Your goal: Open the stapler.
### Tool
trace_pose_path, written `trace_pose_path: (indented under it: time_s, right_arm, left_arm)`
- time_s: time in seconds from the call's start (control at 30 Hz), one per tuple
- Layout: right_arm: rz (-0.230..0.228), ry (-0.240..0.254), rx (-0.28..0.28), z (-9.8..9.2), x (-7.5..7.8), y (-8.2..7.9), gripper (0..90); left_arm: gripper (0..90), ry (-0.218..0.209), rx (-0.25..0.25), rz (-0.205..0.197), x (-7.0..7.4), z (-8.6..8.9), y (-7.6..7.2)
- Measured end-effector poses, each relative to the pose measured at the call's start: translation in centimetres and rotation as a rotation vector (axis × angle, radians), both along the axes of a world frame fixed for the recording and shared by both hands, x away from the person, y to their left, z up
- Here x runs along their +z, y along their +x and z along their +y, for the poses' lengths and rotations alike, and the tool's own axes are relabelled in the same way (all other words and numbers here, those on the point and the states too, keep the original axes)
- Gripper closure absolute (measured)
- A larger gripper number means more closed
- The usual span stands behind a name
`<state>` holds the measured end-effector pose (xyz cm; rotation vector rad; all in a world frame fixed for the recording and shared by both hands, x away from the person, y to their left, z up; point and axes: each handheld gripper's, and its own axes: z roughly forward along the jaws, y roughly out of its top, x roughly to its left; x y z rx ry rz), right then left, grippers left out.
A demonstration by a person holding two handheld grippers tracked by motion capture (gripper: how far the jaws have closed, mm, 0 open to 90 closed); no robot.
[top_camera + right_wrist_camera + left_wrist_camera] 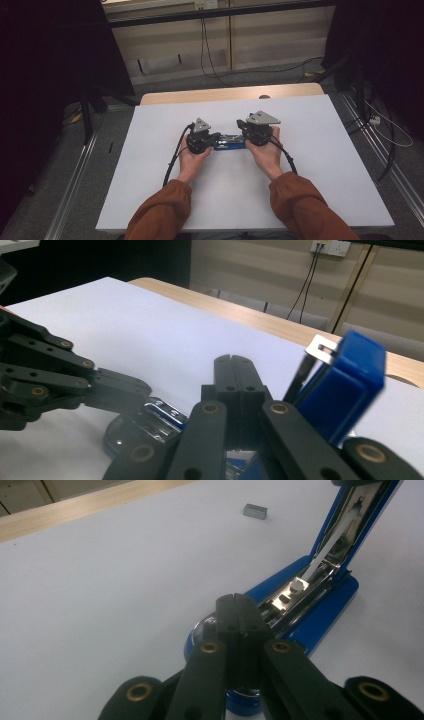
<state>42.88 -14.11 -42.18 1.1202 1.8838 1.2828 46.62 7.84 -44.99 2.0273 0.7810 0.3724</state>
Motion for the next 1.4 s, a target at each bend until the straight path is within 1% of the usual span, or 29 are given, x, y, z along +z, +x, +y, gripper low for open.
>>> trace_pose_path:
  time_s: [0.03, 0.1, 0.17, 0.33, 0.4, 0.57, 0.63, 0.8, 0.9, 0.97, 1.07, 1.1, 1.17, 1.3, 1.4]
  right_arm:
    - [-0.001, -0.003, -0.001, -0.2, 0.0, 0.0, 90.0]
    - [0.0, 0.011, -0.006, -0.7, 0.1, 0.1, 90.0]
    - [0.007, 0.006, -0.01, -1.4, 0.1, 0.0, 90.0]
    - [0.018, 0.011, -0.013, -2.1, 0.1, -0.2, 90.0]
    - [0.02, -0.002, -0.018, -2.5, 0.0, -0.3, 90.0]
    - [0.027, 0.01, -0.026, -3.4, -0.2, -0.4, 90.0]
    - [0.023, -0.002, -0.025, -3.6, -0.1, -0.5, 90.0]
    - [0.017, -0.005, -0.028, -4.1, 0.1, -0.6, 90.0]
    - [0.022, -0.01, -0.034, -4.5, 0.1, -0.7, 90.0]
    - [0.028, -0.01, -0.028, -5.1, 0.0, -0.8, 90.0]
    - [0.03, -0.019, -0.025, -5.3, -0.1, -0.9, 90.0]
    - [0.031, -0.022, -0.024, -5.4, -0.1, -1.0, 90.0]
    - [0.032, -0.024, -0.025, -5.7, -0.3, -1.1, 90.0]
    - [0.043, -0.015, -0.029, -6.5, -0.5, -1.2, 90.0]
    - [0.048, -0.01, -0.017, -6.9, -0.5, -1.2, 90.0]
  left_arm:
    - [90.0, -0.002, 0.0, 0.001, 0.0, 0.0, 0.0]
    - [90.0, -0.001, -0.002, 0.0, 0.0, 0.0, 0.0]
    - [90.0, -0.001, -0.004, -0.001, 0.0, 0.0, 0.0]
    - [90.0, -0.004, -0.005, 0.003, 0.0, 0.0, 0.0]
    - [90.0, -0.003, -0.004, 0.005, 0.0, 0.0, 0.0]
    - [90.0, -0.004, -0.005, 0.005, 0.0, 0.0, 0.0]
    - [90.0, -0.005, -0.005, 0.006, 0.0, 0.0, 0.0]
    - [90.0, 0.001, -0.003, 0.001, 0.0, 0.0, 0.0]
    - [90.0, 0.001, -0.003, 0.001, 0.0, 0.0, 0.0]
    - [90.0, -0.004, -0.003, 0.006, 0.0, 0.0, 0.0]
    - [90.0, -0.008, -0.004, 0.008, 0.0, 0.0, 0.0]
    - [90.0, -0.003, -0.004, 0.001, 0.0, 0.0, 0.0]
    - [90.0, 0.0, -0.003, 0.001, 0.0, 0.0, 0.0]
    - [90.0, -0.002, -0.005, 0.001, 0.0, 0.0, 0.0]
    - [90.0, -0.008, -0.005, 0.005, 0.0, 0.0, 0.0]
